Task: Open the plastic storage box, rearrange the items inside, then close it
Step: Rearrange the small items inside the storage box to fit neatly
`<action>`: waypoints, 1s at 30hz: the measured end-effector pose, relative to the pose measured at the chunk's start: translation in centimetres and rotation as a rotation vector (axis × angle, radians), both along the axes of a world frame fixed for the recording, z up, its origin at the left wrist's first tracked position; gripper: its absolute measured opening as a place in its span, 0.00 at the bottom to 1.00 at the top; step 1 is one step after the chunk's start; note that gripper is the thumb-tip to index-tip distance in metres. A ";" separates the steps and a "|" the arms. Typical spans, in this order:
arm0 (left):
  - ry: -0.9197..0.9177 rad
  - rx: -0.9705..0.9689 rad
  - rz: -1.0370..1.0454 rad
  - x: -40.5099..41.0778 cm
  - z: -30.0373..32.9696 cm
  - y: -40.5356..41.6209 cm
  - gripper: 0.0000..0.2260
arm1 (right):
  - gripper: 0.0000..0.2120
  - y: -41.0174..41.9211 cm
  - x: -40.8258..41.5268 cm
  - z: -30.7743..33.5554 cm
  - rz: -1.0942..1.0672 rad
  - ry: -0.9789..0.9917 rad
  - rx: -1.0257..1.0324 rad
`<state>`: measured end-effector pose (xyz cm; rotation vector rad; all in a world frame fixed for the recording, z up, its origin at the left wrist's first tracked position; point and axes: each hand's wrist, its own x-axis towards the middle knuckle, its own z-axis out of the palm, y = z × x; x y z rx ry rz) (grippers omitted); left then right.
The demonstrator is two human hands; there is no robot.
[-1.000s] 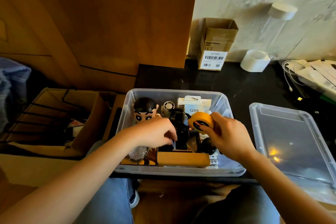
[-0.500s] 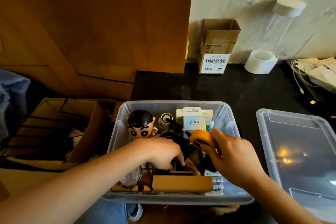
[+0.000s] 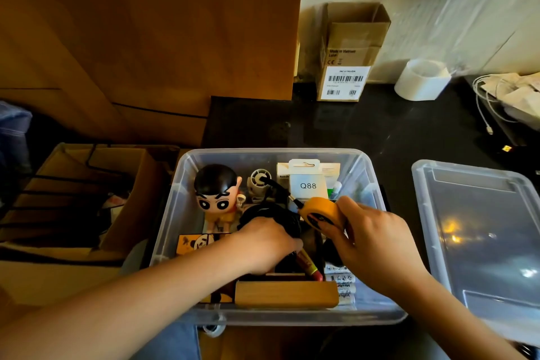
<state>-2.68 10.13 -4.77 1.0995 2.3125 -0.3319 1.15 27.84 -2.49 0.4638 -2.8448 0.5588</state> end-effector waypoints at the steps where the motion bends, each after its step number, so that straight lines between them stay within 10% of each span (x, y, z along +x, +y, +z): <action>1: 0.026 -0.012 -0.032 0.1 -0.2 0.1 0.19 | 0.12 0.0 0.0 0.0 -0.001 0.006 0.005; 18: -0.298 -0.075 0.049 -1.5 0.7 0.2 0.30 | 0.13 0.1 -0.1 -0.1 -0.010 -0.013 -0.019; 30: -0.311 -0.048 0.247 -2.1 -0.1 -0.8 0.14 | 0.12 0.1 0.0 -0.3 -0.010 -0.046 -0.019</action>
